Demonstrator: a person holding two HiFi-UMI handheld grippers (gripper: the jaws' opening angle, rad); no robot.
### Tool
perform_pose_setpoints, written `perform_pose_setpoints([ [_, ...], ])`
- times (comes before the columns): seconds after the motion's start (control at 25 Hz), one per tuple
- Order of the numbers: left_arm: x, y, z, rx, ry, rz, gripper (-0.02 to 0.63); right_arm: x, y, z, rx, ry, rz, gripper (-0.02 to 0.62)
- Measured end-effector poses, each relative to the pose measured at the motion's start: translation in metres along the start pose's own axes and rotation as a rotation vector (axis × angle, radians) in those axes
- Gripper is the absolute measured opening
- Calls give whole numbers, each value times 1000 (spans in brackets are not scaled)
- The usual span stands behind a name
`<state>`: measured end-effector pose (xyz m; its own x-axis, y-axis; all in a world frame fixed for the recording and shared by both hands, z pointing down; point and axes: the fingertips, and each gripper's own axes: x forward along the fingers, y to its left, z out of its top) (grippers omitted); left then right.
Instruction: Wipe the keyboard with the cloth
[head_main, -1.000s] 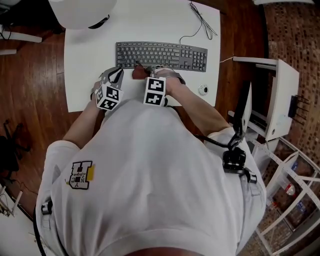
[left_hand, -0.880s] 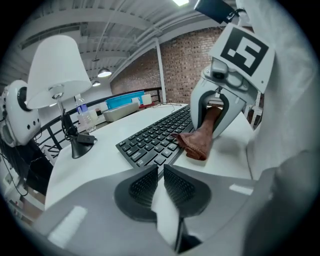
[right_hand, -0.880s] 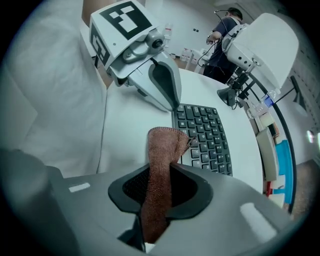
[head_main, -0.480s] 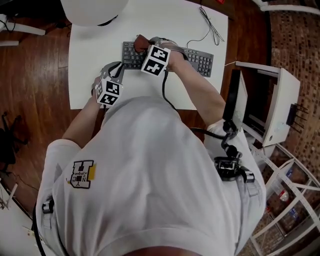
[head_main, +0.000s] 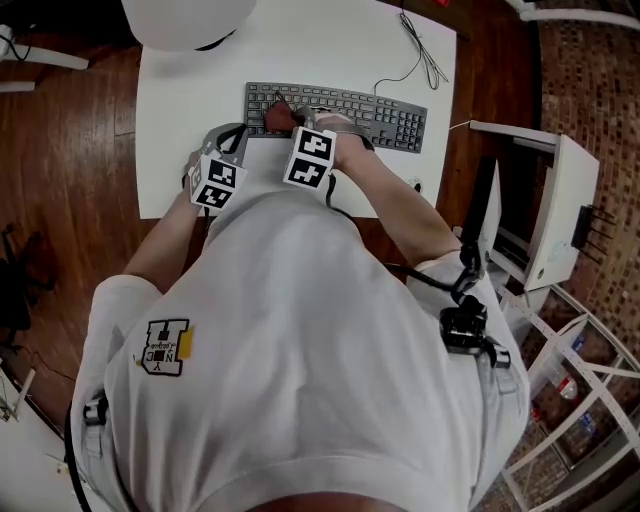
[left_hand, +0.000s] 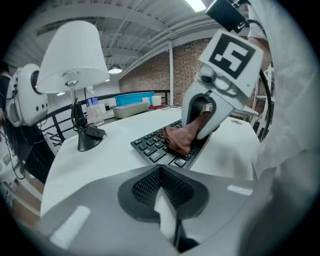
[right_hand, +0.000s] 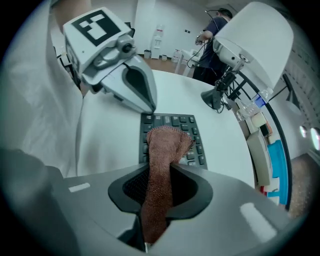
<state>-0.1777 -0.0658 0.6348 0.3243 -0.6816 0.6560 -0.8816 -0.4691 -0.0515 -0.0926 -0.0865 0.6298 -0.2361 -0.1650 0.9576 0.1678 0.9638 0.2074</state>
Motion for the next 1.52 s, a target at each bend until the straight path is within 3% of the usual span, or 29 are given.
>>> perform_pose_setpoints([
  [0.2,0,-3,-1,9,6,-7,0,-5,53,-2,-42,-12,78,87],
  [0.32,1,-4,-2,4,5,-10,0,-3,54,-1,-44,-20,94,87],
  [0.44,2,-3,0,-6,-1,-14,0,-4,14,6,-1,-38,58,87],
  [0.64,0,-2,8,-18,-10,-12,0,-2,-84,23,53,-40,-84,87],
  [0.76,-2,-1,6,-45,-16,-26,0,9,-101,34,50,-27,-100,87],
  [1.0,-12,-1,-1,-112,-20,-128,20,15,-75,40,21,-7,-87,87],
  [1.36,-10,-4,-3,-107,-29,-122,20,1,24,28,-97,-7,30,87],
  [1.52,-10,-6,-2,-98,-31,-135,19,-2,36,27,-134,5,71,87],
])
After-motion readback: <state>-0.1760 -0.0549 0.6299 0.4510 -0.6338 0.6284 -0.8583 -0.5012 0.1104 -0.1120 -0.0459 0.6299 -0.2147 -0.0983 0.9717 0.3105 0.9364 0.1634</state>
